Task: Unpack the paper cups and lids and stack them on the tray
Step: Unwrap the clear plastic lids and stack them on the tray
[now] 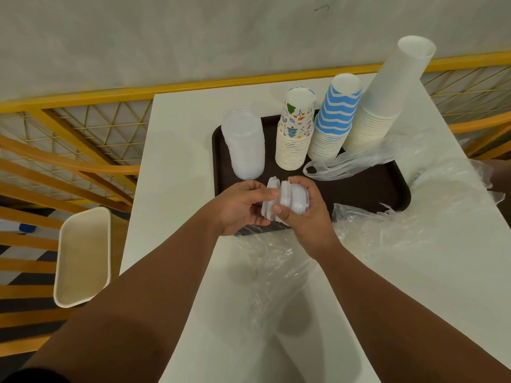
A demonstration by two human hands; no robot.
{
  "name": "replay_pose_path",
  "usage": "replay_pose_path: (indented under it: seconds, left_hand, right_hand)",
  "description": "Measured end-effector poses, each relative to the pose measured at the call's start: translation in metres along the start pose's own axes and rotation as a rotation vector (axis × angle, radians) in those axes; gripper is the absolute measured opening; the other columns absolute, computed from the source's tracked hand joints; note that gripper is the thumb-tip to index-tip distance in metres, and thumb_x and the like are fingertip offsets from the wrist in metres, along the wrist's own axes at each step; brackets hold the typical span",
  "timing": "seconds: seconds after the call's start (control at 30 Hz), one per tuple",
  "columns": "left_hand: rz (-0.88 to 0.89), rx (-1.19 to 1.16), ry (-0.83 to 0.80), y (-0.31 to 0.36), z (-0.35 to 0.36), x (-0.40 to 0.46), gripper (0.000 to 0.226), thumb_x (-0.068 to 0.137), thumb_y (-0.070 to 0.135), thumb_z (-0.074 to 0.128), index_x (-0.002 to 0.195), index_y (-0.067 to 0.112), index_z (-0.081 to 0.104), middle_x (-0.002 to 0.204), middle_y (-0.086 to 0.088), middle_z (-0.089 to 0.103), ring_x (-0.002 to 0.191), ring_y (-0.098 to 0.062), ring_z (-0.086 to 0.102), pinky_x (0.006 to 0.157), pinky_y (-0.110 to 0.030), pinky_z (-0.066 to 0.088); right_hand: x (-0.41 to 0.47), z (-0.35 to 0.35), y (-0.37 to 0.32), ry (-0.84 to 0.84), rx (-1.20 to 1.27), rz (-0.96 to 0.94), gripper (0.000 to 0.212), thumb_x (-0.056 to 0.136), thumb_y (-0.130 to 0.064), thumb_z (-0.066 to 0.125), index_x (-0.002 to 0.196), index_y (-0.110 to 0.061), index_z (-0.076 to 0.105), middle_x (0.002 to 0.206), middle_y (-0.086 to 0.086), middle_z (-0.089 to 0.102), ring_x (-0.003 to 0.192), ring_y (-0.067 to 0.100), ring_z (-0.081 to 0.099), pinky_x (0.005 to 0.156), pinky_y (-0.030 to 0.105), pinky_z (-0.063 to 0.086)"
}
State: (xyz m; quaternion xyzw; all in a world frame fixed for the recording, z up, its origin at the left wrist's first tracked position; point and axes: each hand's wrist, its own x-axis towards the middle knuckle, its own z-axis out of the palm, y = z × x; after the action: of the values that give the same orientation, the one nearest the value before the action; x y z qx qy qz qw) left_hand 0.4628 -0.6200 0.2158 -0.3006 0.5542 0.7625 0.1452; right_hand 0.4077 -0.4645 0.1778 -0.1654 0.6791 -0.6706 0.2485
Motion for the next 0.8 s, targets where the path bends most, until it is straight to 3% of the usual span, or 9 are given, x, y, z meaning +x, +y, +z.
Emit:
replay_pose_path:
  seconds: [0.13, 0.2, 0.33, 0.5, 0.67, 0.73, 0.8]
  left_hand:
    - [0.009, 0.03, 0.027, 0.0, -0.002, -0.002, 0.07, 0.074, 0.036, 0.074, 0.132, 0.002, 0.051, 0.118, -0.019, 0.065, 0.094, -0.027, 0.066, 0.078, -0.039, 0.056]
    - [0.012, 0.081, 0.068, 0.001, -0.003, -0.004, 0.061, 0.078, 0.035, 0.073, 0.128, 0.007, 0.053, 0.114, -0.016, 0.065, 0.094, -0.026, 0.065, 0.077, -0.039, 0.056]
    - [0.051, 0.163, 0.103, 0.006, -0.006, -0.011, 0.045, 0.085, 0.023, 0.072, 0.125, 0.021, 0.051, 0.118, -0.009, 0.058, 0.102, -0.029, 0.062, 0.071, -0.036, 0.056]
    - [0.137, 0.113, 0.019, 0.021, -0.005, -0.032, 0.055, 0.08, 0.012, 0.073, 0.129, 0.03, 0.054, 0.112, -0.009, 0.055, 0.099, -0.033, 0.066, 0.079, -0.039, 0.058]
    - [0.269, 0.067, -0.079, 0.048, -0.005, -0.052, 0.058, 0.069, 0.004, 0.077, 0.119, 0.027, 0.059, 0.121, -0.016, 0.053, 0.099, -0.029, 0.064, 0.076, -0.038, 0.058]
    - [0.375, 0.169, 0.002, 0.066, -0.008, -0.055, 0.061, 0.063, 0.009, 0.081, 0.115, 0.032, 0.06, 0.124, -0.014, 0.055, 0.099, -0.028, 0.063, 0.079, -0.044, 0.059]
    - [0.49, 0.501, 0.208, 0.087, -0.011, -0.054, 0.063, 0.058, 0.029, 0.083, 0.115, 0.041, 0.058, 0.123, -0.005, 0.057, 0.102, -0.027, 0.062, 0.083, -0.045, 0.058]
  right_hand:
    - [-0.001, 0.002, -0.001, 0.021, 0.011, -0.012, 0.062, 0.072, -0.024, 0.079, 0.123, -0.028, 0.046, 0.116, -0.016, 0.05, 0.109, 0.01, 0.054, 0.081, 0.015, 0.053]
    - [-0.001, 0.002, 0.001, 0.049, -0.005, -0.017, 0.062, 0.077, -0.017, 0.079, 0.128, -0.025, 0.045, 0.117, -0.018, 0.048, 0.109, 0.004, 0.052, 0.081, 0.011, 0.05]
    - [0.0, 0.001, 0.005, 0.113, -0.071, -0.012, 0.067, 0.079, -0.024, 0.078, 0.136, -0.024, 0.043, 0.117, -0.028, 0.043, 0.109, -0.008, 0.047, 0.08, 0.001, 0.044]
    - [0.001, 0.001, 0.007, 0.13, -0.063, -0.021, 0.066, 0.078, -0.027, 0.08, 0.133, -0.031, 0.044, 0.119, -0.032, 0.043, 0.111, -0.017, 0.043, 0.082, -0.001, 0.041]
    - [0.001, -0.001, 0.007, 0.132, -0.065, -0.008, 0.064, 0.076, -0.029, 0.081, 0.13, -0.032, 0.047, 0.119, -0.03, 0.045, 0.113, -0.01, 0.045, 0.083, 0.004, 0.043]
    - [0.001, -0.001, 0.008, 0.135, -0.075, -0.005, 0.063, 0.075, -0.029, 0.082, 0.129, -0.033, 0.048, 0.118, -0.032, 0.045, 0.112, -0.009, 0.046, 0.085, 0.007, 0.043]
    - [0.002, 0.0, 0.009, 0.131, -0.091, 0.009, 0.064, 0.076, -0.029, 0.082, 0.13, -0.032, 0.047, 0.117, -0.031, 0.044, 0.113, -0.003, 0.047, 0.086, 0.011, 0.045]
